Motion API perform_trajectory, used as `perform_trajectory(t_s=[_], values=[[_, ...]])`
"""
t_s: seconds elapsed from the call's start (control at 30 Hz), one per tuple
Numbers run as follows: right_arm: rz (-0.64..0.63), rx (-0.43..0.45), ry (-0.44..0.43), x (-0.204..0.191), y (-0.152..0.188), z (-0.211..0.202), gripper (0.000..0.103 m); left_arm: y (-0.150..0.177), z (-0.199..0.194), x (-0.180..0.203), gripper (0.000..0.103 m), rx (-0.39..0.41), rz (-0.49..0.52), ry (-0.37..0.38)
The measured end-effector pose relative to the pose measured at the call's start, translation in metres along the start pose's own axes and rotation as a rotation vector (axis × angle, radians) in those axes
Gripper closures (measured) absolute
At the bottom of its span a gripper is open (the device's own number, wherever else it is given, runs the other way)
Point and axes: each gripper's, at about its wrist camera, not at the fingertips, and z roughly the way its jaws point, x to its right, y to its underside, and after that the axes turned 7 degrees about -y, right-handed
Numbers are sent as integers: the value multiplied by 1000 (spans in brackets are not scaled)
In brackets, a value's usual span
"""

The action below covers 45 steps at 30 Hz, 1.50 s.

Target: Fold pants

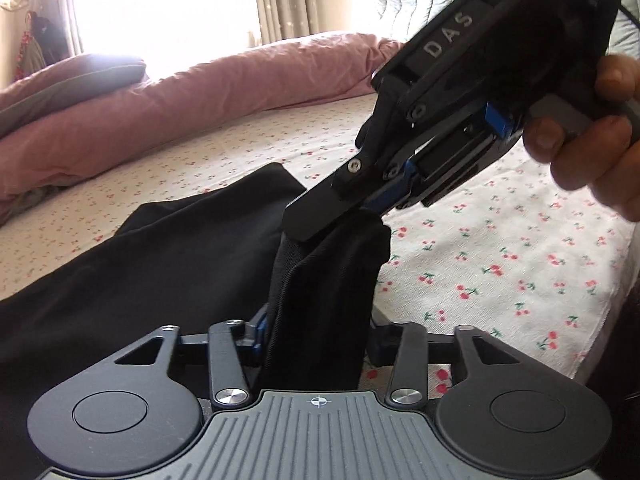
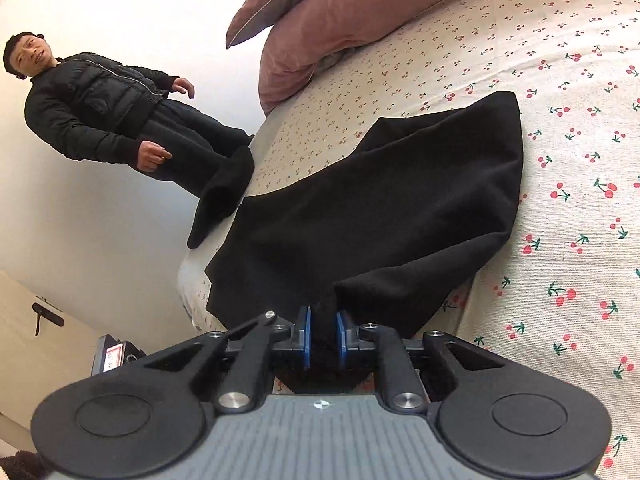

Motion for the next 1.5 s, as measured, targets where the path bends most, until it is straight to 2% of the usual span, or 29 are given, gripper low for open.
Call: perform_trajectory(t_s=[0.1, 0.13, 0.17, 0.23, 0.3, 0.33, 0.4, 0.5, 0.53, 0.57, 0.6, 0.63, 0.7, 0.8, 0.87, 1.0, 1.13, 1.33, 1.5], values=[[6, 48, 50, 15, -5, -17, 71, 5, 5, -4, 75, -32, -32, 5], [9, 65, 78, 19, -7, -20, 57, 5, 4, -5, 75, -33, -45, 7], [12, 88, 128, 27, -11, -24, 51, 6, 3, -5, 76, -27, -47, 3], [12, 107, 215, 38, -18, -25, 50, 6, 2, -2, 76, -16, -31, -3], [39, 98, 264, 55, -27, -18, 49, 8, -1, 4, 73, 1, -18, -8], [68, 91, 265, 68, -31, -15, 50, 8, 0, 6, 73, 9, -11, -13], [99, 124, 198, 83, -36, -11, 50, 8, 0, 10, 72, 22, -4, -32], [125, 162, 144, 95, -45, -5, 54, 8, 0, 10, 72, 25, -43, -67], [131, 178, 135, 98, -49, -2, 60, 8, 0, 10, 73, 24, -61, -78], [140, 198, 125, 101, -53, 2, 70, 8, -1, 9, 76, 22, -87, -90], [156, 216, 120, 105, -56, 5, 80, 8, -3, 9, 87, 17, -105, -95], [181, 224, 123, 109, -58, 8, 92, 7, -5, 9, 92, 13, -118, -101], [219, 230, 121, 111, -60, 8, 94, 3, -11, 11, 96, 33, -138, -138], [192, 230, 180, 96, -62, 1, 96, -3, -21, 17, 97, 60, -172, -141], [208, 248, 173, 95, -62, -10, 99, -7, -26, 24, 97, 70, -178, -138], [238, 274, 146, 99, -59, -38, 100, -14, -32, 32, 97, 80, -194, -105], [231, 290, 159, 96, -54, -56, 100, -22, -36, 32, 97, 82, -238, -56], [278, 317, 139, 88, -54, -57, 99, -23, -50, 10, 97, 97, -351, -23], [257, 324, 98, 57, -70, -39, 99, -17, -73, -28, 97, 128, -452, -48]])
